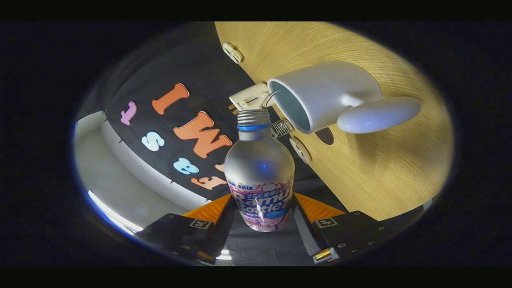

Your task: Take the bottle from table, then pour the juice into the cup, finally place the bottle on the coaster

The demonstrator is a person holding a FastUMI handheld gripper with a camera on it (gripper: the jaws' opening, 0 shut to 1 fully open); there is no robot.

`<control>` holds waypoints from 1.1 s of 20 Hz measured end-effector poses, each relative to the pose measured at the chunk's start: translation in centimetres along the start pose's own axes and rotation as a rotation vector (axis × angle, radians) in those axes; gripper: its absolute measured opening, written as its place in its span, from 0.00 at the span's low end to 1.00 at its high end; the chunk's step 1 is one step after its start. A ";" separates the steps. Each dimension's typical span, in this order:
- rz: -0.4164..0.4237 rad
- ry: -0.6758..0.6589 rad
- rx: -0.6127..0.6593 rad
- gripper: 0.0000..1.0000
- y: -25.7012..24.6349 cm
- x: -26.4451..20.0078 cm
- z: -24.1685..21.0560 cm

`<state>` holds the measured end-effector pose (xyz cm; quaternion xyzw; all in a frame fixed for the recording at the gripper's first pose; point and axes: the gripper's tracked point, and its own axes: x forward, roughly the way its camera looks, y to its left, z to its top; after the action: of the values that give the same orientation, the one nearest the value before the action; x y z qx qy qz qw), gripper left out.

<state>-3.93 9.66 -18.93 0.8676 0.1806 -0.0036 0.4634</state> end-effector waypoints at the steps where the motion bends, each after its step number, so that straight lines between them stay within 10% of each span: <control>1: 0.000 0.001 0.006 0.78 -0.1 0.1 0.0; 22: 0.033 0.052 0.053 0.78 1.0 1.2 -2.1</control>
<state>-2.85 11.23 -17.12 0.8821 0.1780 0.0217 0.4355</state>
